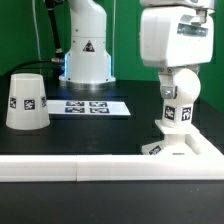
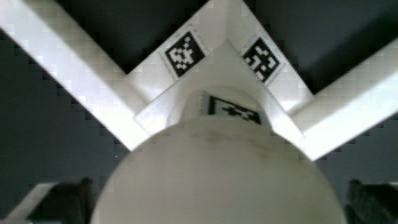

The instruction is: Assemble lamp

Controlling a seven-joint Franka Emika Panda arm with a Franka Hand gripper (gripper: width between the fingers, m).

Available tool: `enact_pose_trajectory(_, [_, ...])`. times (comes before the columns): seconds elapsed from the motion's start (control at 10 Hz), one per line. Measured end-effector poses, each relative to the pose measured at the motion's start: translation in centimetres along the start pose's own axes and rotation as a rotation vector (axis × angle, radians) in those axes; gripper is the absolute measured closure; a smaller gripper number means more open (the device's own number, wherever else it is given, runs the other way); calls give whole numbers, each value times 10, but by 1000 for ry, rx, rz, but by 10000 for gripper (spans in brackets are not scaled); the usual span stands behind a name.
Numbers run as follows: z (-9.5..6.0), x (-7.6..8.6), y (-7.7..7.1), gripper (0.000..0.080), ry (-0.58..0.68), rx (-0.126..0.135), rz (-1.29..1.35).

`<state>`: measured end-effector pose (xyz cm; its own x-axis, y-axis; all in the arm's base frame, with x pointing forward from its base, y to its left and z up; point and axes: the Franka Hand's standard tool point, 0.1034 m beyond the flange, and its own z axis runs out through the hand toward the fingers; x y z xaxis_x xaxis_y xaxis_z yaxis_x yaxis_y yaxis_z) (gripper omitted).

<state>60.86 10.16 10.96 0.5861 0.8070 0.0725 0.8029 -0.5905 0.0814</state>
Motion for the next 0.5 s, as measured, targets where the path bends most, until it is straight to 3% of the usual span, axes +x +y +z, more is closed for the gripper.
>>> enact_pose_trajectory(0.5, [1, 3, 3, 101, -33, -16, -283])
